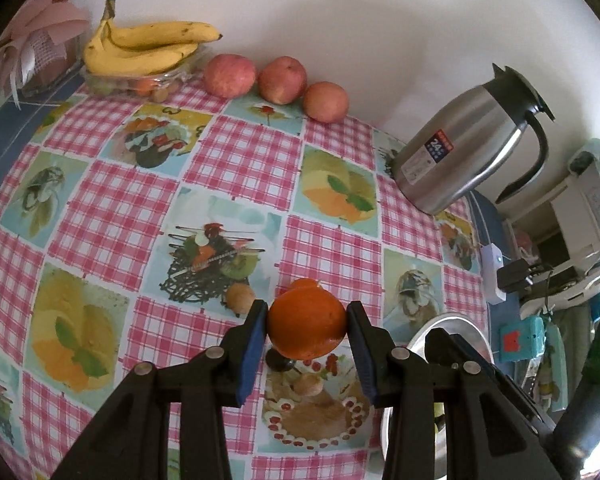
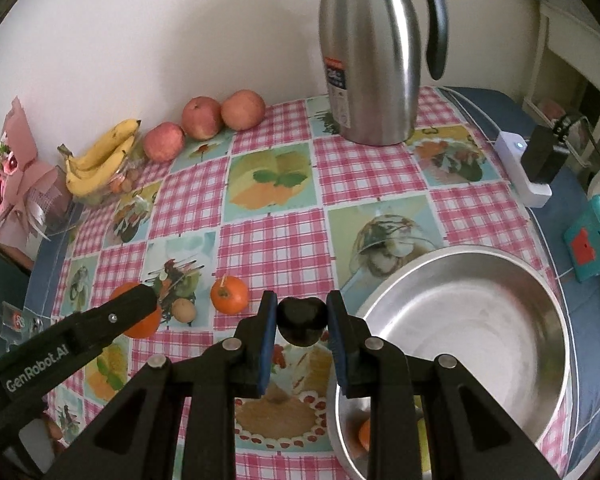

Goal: Organize fruits
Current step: 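Carry the tangerine in the left tool and plum in the right tool over the plate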

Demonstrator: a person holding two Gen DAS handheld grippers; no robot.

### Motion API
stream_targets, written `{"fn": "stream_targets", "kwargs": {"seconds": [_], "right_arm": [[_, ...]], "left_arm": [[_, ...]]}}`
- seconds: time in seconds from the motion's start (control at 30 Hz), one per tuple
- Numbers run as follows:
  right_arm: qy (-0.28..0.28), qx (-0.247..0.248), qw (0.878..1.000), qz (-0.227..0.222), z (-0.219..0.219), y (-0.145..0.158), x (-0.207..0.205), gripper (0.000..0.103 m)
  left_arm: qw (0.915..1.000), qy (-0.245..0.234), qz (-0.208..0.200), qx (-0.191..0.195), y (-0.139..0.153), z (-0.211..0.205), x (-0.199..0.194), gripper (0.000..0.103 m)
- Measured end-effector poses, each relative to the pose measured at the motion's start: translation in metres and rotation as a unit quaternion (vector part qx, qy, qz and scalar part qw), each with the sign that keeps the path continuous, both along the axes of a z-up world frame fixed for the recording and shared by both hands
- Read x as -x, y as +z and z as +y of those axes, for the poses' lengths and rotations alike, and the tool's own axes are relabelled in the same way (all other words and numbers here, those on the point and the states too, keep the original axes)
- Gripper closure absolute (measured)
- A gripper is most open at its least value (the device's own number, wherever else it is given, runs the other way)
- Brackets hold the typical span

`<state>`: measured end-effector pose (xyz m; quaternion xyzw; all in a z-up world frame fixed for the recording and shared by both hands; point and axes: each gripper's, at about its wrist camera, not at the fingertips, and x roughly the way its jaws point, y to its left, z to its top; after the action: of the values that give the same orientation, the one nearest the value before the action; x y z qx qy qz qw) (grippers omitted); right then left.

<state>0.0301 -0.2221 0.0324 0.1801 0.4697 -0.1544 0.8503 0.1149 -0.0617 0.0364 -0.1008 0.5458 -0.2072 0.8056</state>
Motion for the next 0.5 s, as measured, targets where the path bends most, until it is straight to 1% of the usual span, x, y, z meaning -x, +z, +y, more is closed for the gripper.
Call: {"fn": "stream_targets", "kwargs": {"seconds": [0.17, 0.3, 0.5], "right_arm": [[-0.029, -0.004, 1.0, 0.007, -0.022, -0.003, 0.014, 0.077], [-0.06, 0.008, 0.998, 0.018, -0.045, -0.003, 0.029, 0.077], [-0.114, 0.004, 0.993, 0.023, -0.079, -0.004, 0.056, 0.077]], "left_arm": [[0.9999, -0.015, 0.002, -0.003, -0.001, -0.013, 0.007, 0.06], [0.9995, -0.031, -0.001, -0.006, -0.001, -0.027, 0.014, 0.06], [0.9972, -0.074, -0.008, -0.007, 0.0, -0.06, 0.032, 0.06]]}}
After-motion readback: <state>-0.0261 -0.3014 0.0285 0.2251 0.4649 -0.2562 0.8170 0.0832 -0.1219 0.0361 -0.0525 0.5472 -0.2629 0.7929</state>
